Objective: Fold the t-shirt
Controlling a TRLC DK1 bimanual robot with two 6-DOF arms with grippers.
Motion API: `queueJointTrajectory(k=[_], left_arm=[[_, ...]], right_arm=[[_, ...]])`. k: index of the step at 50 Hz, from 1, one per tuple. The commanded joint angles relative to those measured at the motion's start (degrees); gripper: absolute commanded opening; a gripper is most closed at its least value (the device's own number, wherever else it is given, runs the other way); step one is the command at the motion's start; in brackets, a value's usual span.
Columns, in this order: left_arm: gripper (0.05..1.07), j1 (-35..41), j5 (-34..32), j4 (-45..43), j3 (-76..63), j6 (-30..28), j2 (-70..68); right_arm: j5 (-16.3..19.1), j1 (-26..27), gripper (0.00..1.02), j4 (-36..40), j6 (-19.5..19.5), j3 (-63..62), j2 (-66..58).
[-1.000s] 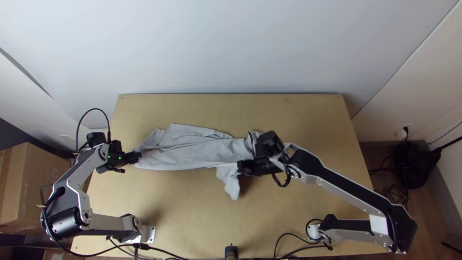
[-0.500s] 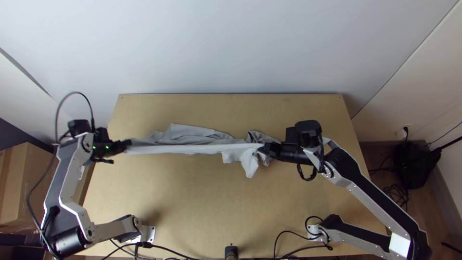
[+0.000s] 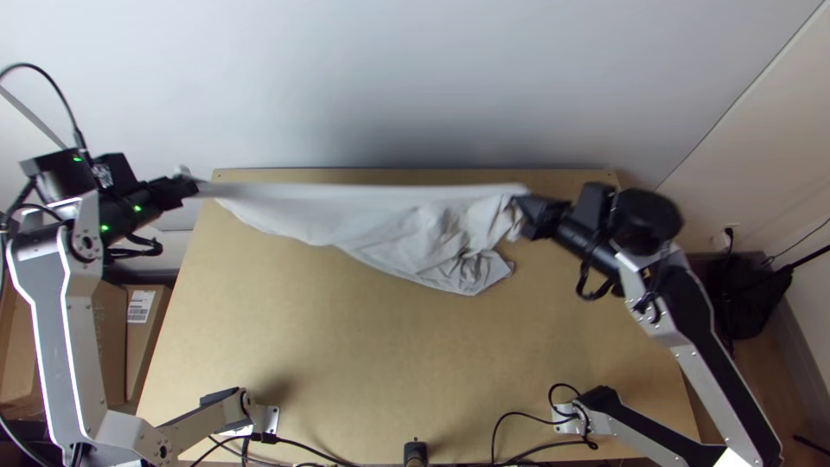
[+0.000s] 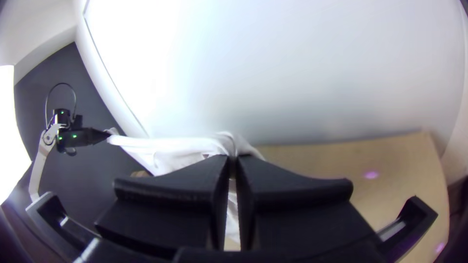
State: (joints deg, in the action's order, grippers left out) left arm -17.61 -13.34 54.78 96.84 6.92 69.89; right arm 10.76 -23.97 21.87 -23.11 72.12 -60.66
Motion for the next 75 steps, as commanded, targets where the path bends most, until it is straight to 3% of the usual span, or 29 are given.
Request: queueJointTrajectory(k=[1,12,18,25,40,52,63,75], left_arm=[[0.08,0.47,1.57,-0.47,8.54,3.19,0.25],[0.08,0.64,3.50,-1.17,19.27,5.56,0.60],[0.08,0.20,3.59,-1.52,21.90,6.00,-2.04],[0.08,-0.06,3.59,-2.23,21.90,6.09,-8.63],[0.08,-0.50,3.59,-4.07,21.46,5.74,-22.78],[0.08,2.05,3.50,-4.51,19.44,9.17,-27.88],[0.08,2.05,3.41,-5.57,-2.79,9.08,-34.29],[0.08,2.58,3.06,-10.66,-34.52,5.83,-40.44]], right_arm=[[-2.77,5.16,0.02,-3.59,7.38,8.39,-2.27],[-4.79,7.62,0.02,-4.73,15.29,18.32,-3.67],[-5.75,7.62,0.02,-5.52,17.75,19.82,-0.24],[-6.99,7.27,0.02,-5.52,17.58,19.90,6.52],[-7.16,7.09,0.02,-1.74,13.62,19.64,19.53],[-6.99,7.18,0.02,2.65,10.90,21.49,21.55],[-6.72,6.21,0.02,2.74,5.27,9.62,21.46],[-6.90,-2.14,0.02,-1.48,0.70,-16.83,22.52]])
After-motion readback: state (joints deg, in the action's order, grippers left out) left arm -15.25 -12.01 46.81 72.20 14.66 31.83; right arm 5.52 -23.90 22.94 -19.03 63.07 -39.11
